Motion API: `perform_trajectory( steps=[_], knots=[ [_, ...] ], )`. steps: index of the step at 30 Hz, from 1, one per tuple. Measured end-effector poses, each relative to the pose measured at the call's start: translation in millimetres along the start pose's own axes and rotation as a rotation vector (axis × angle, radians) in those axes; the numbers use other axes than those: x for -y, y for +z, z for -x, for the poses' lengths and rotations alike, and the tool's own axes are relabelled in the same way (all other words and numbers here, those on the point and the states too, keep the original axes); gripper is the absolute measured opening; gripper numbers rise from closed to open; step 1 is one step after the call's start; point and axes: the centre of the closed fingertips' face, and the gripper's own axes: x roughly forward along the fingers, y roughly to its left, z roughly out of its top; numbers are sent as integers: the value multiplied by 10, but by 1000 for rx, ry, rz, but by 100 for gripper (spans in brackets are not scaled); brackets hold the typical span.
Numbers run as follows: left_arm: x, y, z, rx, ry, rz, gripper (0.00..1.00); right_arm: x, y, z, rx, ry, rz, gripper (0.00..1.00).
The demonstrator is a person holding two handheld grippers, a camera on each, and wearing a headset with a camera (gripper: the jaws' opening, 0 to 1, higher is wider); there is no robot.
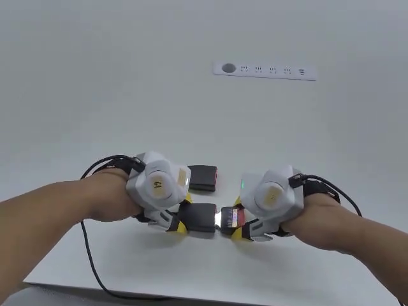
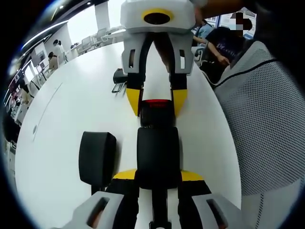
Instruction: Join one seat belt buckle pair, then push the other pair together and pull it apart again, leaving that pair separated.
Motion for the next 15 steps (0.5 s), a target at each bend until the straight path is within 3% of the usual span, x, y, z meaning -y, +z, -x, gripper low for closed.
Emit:
perform_trajectory(
  steps=[15],
  knots=[
    [-5,-24,24,11,-6,-8,30,-9,-31,52,14,1,-8,29]
  ],
)
